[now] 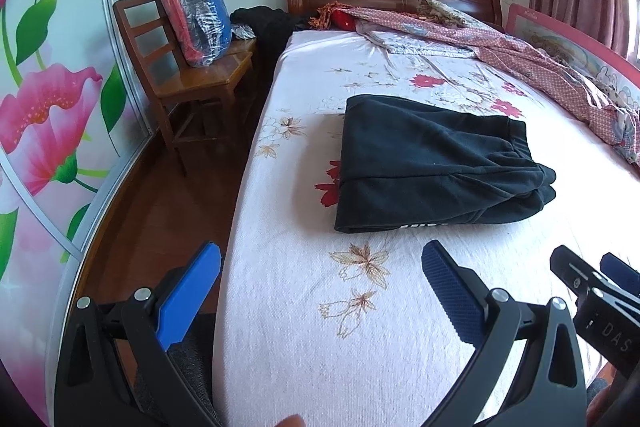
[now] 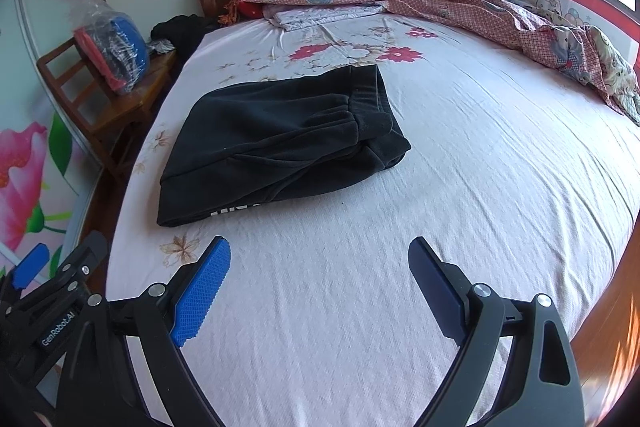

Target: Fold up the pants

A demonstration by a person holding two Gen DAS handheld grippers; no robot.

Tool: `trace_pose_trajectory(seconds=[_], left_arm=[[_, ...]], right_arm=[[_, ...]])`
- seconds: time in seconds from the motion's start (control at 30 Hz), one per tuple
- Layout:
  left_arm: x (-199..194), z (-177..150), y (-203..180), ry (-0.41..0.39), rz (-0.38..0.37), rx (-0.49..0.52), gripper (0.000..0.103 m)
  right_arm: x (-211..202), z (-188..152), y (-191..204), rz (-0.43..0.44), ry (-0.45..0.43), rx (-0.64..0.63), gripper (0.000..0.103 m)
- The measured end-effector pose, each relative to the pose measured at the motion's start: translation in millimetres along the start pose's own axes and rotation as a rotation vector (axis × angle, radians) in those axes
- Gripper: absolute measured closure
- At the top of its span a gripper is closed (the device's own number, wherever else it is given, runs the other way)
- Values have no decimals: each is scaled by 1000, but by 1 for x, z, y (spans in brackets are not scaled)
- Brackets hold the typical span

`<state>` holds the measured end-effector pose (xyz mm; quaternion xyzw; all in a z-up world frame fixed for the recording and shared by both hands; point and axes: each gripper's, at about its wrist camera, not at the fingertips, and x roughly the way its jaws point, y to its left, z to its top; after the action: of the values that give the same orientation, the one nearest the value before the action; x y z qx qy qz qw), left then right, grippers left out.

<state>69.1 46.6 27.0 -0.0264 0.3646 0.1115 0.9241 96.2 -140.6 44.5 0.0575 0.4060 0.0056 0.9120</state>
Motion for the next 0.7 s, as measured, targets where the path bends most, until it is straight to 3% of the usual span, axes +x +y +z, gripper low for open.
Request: trace_pose_trajectory(seconds=[0.07,0.17,0.27,0.53,0.63,0.7], left_arm=[[0,1,3,8,-64,-25,2],[4,2,-1,33,-1,-7,2],[6,2,3,72,-74,-43,2],[8,-4,7,45,5,-100,2],[16,-2,9,101,-56,-102,2],[18,-3,14,108,-53,-134,2]], right_arm=[[-1,-1,0,-2,0,-1,13],[-1,-1,0,-4,-1,-3,13],[-1,-1,0,-7,3,-5,13],[0,0,-3,-2,9,3,13],[1,0,-4,-4,12,6,13],[1,0,-5,-8,12,5,13]])
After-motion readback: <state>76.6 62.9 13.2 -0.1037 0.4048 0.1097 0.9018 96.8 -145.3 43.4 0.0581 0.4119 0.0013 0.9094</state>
